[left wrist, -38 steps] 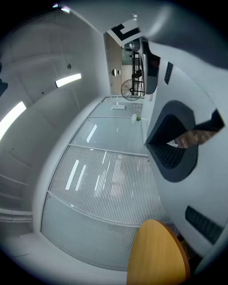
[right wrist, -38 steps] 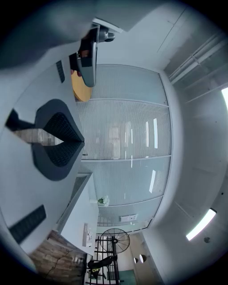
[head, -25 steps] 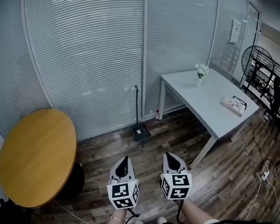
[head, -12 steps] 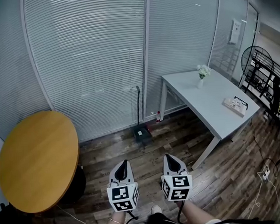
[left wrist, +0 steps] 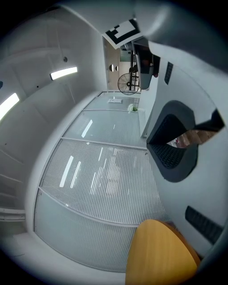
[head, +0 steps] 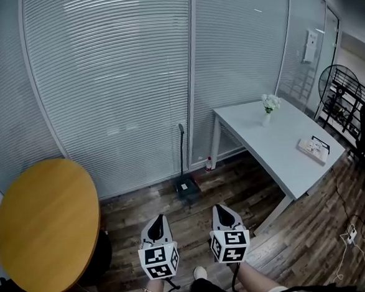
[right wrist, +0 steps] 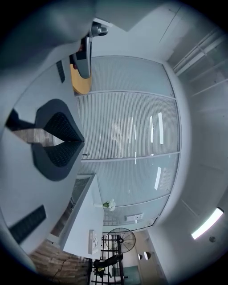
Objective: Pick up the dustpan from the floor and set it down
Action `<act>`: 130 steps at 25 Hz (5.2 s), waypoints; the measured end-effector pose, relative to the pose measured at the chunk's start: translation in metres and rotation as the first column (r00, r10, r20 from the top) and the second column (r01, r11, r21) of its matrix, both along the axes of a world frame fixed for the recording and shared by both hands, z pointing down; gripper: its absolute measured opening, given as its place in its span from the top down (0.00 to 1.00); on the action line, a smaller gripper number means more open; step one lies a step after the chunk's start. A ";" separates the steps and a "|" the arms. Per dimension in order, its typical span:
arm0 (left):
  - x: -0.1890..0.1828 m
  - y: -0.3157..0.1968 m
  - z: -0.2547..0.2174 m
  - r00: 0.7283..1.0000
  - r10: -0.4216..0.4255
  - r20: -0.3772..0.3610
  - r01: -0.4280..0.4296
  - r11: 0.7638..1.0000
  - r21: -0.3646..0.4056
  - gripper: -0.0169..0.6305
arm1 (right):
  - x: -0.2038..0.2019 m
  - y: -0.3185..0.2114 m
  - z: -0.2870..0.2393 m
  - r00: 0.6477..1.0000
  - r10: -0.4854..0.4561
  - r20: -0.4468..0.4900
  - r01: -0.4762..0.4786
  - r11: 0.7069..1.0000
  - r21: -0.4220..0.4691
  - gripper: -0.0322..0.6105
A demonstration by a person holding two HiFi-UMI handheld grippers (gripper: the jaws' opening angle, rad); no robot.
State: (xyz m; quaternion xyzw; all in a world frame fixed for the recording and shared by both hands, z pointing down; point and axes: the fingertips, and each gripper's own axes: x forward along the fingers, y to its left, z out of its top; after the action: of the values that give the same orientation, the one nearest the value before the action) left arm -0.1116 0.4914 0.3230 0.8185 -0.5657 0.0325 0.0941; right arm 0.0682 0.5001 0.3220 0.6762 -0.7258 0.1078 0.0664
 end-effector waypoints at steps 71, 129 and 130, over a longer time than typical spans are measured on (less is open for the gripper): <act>0.062 -0.542 0.112 0.997 -0.021 0.077 0.037 0.978 -0.207 0.97 | 0.095 -0.550 0.129 0.998 0.051 0.041 -0.041 0.974 -0.222 0.90; 0.022 -0.547 0.314 0.976 -0.204 0.071 0.216 0.893 -0.396 0.97 | 0.030 -0.649 0.327 0.984 -0.150 0.098 0.172 0.944 -0.281 0.67; 0.022 -0.547 0.315 0.976 -0.207 0.072 0.218 0.891 -0.397 0.97 | 0.030 -0.653 0.328 0.984 -0.151 0.100 0.173 0.945 -0.277 0.67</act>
State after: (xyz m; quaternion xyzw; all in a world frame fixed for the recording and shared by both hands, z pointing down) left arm -0.0895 -0.0554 0.6382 0.7143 -0.6342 0.1490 0.2556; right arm 0.0983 -0.1531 0.6504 0.5931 -0.7579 0.2310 0.1433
